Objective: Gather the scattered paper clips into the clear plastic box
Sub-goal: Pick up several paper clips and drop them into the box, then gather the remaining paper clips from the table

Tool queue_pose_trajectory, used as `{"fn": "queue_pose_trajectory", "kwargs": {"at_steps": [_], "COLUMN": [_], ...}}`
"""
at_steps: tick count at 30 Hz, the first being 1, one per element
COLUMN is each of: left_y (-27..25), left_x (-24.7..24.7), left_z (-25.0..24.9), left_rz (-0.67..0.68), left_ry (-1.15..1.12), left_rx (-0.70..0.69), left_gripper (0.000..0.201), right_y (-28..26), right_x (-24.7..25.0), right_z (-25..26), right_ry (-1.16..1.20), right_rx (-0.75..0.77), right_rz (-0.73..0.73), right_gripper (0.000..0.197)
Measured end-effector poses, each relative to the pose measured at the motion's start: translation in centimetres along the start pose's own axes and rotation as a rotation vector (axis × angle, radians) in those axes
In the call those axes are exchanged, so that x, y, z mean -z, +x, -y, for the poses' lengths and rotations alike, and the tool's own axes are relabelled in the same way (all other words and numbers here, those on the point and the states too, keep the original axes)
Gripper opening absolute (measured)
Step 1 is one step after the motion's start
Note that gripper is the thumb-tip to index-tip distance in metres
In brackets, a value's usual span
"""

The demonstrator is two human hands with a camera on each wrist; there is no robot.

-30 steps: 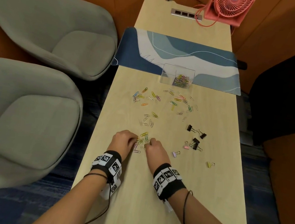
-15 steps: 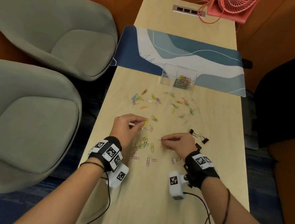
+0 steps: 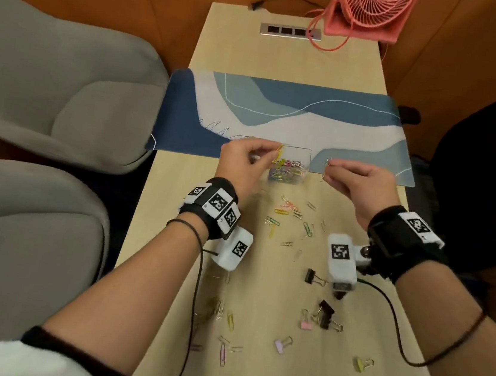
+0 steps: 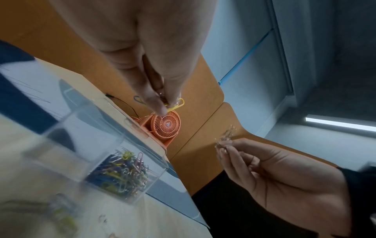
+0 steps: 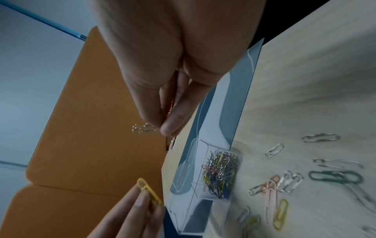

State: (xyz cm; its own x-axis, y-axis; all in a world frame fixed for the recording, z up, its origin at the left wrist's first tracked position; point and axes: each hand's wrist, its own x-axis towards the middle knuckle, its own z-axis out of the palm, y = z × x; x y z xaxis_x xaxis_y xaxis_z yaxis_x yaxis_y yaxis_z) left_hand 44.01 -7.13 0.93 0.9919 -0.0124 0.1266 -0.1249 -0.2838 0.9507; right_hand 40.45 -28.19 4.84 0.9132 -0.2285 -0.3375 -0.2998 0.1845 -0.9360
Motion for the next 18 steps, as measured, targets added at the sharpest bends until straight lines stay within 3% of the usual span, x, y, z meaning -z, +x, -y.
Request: {"fn": "queue_pose_trajectory", "kwargs": {"at_steps": [5, 12, 14, 18], "left_y": [3.1, 3.4, 3.5, 3.1], "left_x": [-3.1, -4.6, -4.6, -4.0], "left_z": [0.8, 2.6, 2.8, 2.7], "left_rz": [0.006, 0.022, 0.049, 0.025], "left_ry": [0.049, 0.149, 0.148, 0.108], "left_rx": [-0.016, -0.007, 0.014, -0.033], "left_gripper": [0.014, 0.015, 0.018, 0.019], "right_y": [3.7, 7.0, 7.4, 7.6], "right_x": [-0.5, -0.9, -1.3, -2.6], "right_z": [-0.4, -1.8, -2.4, -2.8], "right_ry": [0.031, 0.032, -0.082, -0.599], "right_rx": [0.085, 0.154, 0.202, 0.414], "right_rz": [-0.010, -0.098, -0.102, -0.086], "right_gripper": [0.014, 0.014, 0.012, 0.014]}}
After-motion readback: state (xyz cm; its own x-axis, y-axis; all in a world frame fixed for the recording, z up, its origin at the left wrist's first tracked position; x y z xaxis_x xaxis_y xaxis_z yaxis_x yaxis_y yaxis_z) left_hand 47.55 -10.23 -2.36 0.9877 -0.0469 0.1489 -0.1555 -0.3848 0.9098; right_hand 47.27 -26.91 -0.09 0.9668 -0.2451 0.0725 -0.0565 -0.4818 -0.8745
